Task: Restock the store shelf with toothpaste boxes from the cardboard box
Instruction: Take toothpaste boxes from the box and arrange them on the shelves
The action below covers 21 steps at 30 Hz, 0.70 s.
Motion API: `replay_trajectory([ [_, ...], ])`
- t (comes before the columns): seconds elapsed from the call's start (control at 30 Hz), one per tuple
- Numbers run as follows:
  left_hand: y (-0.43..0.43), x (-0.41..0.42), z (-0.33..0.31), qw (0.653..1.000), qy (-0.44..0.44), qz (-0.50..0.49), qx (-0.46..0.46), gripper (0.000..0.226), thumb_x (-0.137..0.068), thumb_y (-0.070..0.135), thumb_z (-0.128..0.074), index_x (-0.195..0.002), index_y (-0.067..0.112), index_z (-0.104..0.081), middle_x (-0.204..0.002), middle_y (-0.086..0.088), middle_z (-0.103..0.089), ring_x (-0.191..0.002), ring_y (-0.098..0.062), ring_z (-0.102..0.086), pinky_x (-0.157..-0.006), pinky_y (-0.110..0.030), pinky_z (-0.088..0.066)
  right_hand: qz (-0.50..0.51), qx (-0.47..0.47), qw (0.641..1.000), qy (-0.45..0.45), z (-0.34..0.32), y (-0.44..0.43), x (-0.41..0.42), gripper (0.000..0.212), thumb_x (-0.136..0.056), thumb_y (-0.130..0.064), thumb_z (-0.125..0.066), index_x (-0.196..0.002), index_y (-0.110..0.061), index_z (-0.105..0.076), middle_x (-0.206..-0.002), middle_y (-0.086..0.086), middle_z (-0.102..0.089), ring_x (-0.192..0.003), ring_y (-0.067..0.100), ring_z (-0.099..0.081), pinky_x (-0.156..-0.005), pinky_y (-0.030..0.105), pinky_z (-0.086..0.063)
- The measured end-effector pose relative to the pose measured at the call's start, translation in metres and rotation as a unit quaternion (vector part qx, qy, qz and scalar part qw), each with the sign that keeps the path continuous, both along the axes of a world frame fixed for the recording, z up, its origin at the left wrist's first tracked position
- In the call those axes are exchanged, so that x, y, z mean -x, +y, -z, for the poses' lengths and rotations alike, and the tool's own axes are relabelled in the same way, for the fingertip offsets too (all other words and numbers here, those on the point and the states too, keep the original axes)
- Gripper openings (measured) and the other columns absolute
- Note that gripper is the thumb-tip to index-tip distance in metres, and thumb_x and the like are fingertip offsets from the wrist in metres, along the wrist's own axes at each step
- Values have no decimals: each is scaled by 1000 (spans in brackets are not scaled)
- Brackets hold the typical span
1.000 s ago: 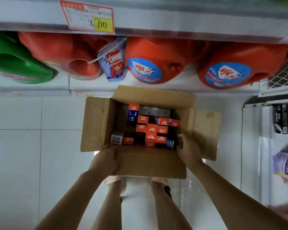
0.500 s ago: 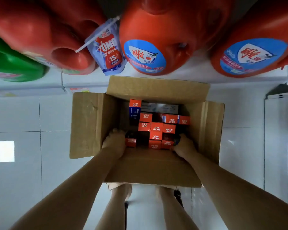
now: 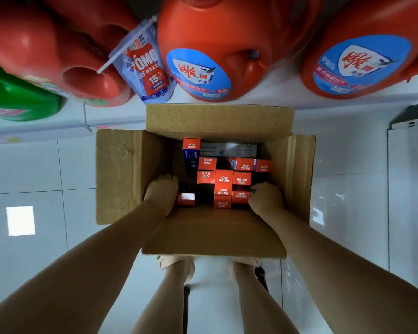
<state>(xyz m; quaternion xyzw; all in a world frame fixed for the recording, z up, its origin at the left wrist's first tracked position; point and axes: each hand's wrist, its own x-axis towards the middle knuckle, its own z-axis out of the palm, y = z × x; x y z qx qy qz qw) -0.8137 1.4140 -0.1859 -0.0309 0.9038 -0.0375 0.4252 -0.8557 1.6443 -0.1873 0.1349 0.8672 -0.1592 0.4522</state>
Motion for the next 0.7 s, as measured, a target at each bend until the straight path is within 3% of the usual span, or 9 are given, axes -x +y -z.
replay_trajectory([
  [0.07, 2, 2, -15, 998, -1, -55, -14, 43, -90, 6, -52, -131, 11, -41, -130, -11, -48, -118, -26, -48, -91, -35, -47, -15, 7, 1000, 19, -18, 2, 2, 13, -91, -15, -56, -99, -11, -64, -102, 7, -68, -83, 18, -61, -66, 23, -47],
  [0.13, 2, 4, -35, 995, 18, -96, -34, 45, -87, 9, -57, -130, 12, -42, -129, -10, -48, -118, -26, -47, -90, -36, -47, -27, 15, 999, 30, -41, 6, 4, 10, -94, -18, -53, -98, -13, -61, -98, 5, -66, -72, 11, -52, -55, 19, -35],
  [0.27, 3, 9, -94, 979, 87, -159, -94, 39, -87, 16, -56, -124, 14, -45, -125, -7, -48, -114, -25, -49, -80, -34, -45, -74, 19, 996, 50, -100, 7, 11, 18, -96, -14, -50, -111, -14, -59, -100, 4, -64, -71, 6, -46, -60, 16, -35],
  [0.33, 1, 7, -127, 960, 139, -218, -108, 36, -88, 15, -55, -123, 14, -47, -122, -8, -51, -109, -27, -52, -77, -36, -46, -58, 30, 995, 76, -133, 5, 15, 21, -96, -13, -50, -115, -12, -57, -107, 5, -62, -83, 11, -54, -70, 17, -39],
  [0.43, -7, -1, -181, 886, 226, -374, -157, 36, -86, 23, -63, -119, 11, -54, -112, -10, -60, -98, -30, -59, -74, -35, -49, -40, 62, 992, 104, -183, 3, 20, 26, -93, -16, -57, -118, -12, -53, -121, 10, -55, -103, 22, -57, -76, 22, -41],
  [0.5, -10, -9, -219, 823, 271, -460, -196, 29, -84, 29, -68, -106, 12, -57, -95, -2, -61, -83, -22, -58, -64, -27, -44, -11, 84, 992, 90, -217, 3, 24, 32, -91, -16, -60, -121, -17, -51, -122, 12, -52, -97, 20, -56, -67, 17, -44],
  [0.57, -11, -17, -257, 757, 292, -538, -228, 27, -83, 33, -70, -91, 12, -54, -81, -4, -57, -74, -21, -53, -59, -28, -41, 11, 128, 989, 72, -250, 4, 31, 33, -90, -13, -61, -121, -19, -52, -115, 5, -54, -92, 14, -54, -58, 16, -45],
  [0.63, -11, -24, -294, 679, 317, -609, -258, 34, -80, 41, -69, -87, 13, -52, -84, -17, -58, -75, -26, -53, -66, -38, -46, 83, 193, 977, 34, -288, 11, 43, 31, -88, -6, -62, -115, -20, -55, -113, 3, -55, -96, 16, -57, -67, 25, -55],
  [0.7, -11, -30, -332, 626, 355, -641, -267, 41, -75, 49, -65, -89, 14, -50, -88, -17, -57, -77, -25, -52, -71, -41, -48, 190, 272, 943, -35, -334, 20, 56, 32, -86, 5, -60, -109, -16, -58, -119, 11, -55, -104, 23, -60, -74, 29, -59],
])
